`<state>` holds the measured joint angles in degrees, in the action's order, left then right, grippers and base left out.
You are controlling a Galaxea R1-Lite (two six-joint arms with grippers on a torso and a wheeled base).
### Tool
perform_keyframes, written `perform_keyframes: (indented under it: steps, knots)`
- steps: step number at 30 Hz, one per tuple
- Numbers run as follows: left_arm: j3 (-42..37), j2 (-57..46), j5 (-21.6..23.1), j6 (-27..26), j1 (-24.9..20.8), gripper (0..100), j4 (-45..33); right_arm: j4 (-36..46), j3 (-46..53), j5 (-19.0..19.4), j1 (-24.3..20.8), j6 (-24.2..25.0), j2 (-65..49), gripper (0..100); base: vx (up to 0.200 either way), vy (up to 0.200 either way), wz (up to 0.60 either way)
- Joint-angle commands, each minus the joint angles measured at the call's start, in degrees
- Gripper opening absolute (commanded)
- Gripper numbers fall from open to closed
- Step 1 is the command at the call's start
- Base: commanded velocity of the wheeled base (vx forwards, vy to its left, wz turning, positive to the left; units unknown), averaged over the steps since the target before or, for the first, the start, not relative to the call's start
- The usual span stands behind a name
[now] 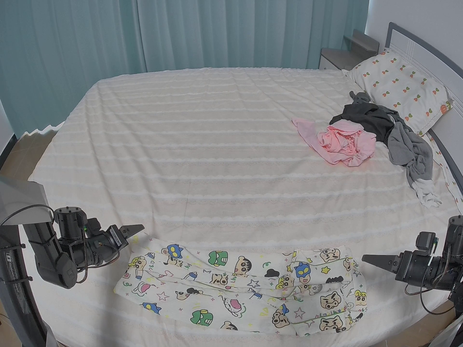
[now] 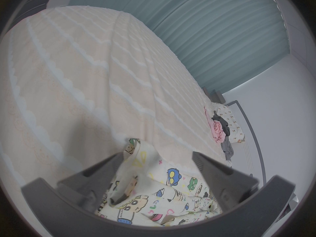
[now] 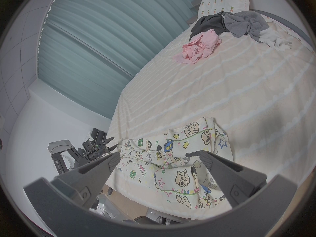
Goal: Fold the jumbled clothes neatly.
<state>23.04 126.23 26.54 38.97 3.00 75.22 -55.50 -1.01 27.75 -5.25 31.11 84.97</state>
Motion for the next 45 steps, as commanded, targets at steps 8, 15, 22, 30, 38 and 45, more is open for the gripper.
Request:
perform_keyframes:
  steps: [8, 15, 22, 30, 38, 45]
  knots:
    - [-3.5, -1.3, 1.6, -7.9, 0.7, 100, -0.8, 0.0, 1.0, 0.0, 0.0, 0.0, 0.3, 100, 0.000, 0.000, 0.00]
    - [-6.3, -5.0, 7.8, -8.3, 0.5, 100, 0.2, 1.4, 1.0, 0.1, -0.1, -0.2, 0.1, 100, 0.000, 0.000, 0.00]
    - [-7.4, -4.9, 7.9, -12.7, 0.3, 100, 0.3, 1.5, 1.0, 0.0, -0.7, -0.3, 0.0, 100, 0.000, 0.000, 0.00]
    - [-6.2, -1.5, 7.7, -16.6, -0.2, 100, 0.4, 1.5, 1.0, 0.0, -0.8, -0.3, -0.1, 100, 0.000, 0.000, 0.00]
    - [-4.9, 1.3, 7.1, -17.0, -0.6, 100, 3.6, 1.5, 1.0, 0.0, -0.9, -0.3, -0.1, 100, 0.000, 0.000, 0.00]
    - [-5.5, 2.6, 6.4, -16.8, -1.2, 100, 7.0, 1.5, 1.0, 0.0, -0.9, -0.3, -0.1, 100, 0.000, 0.000, 0.00]
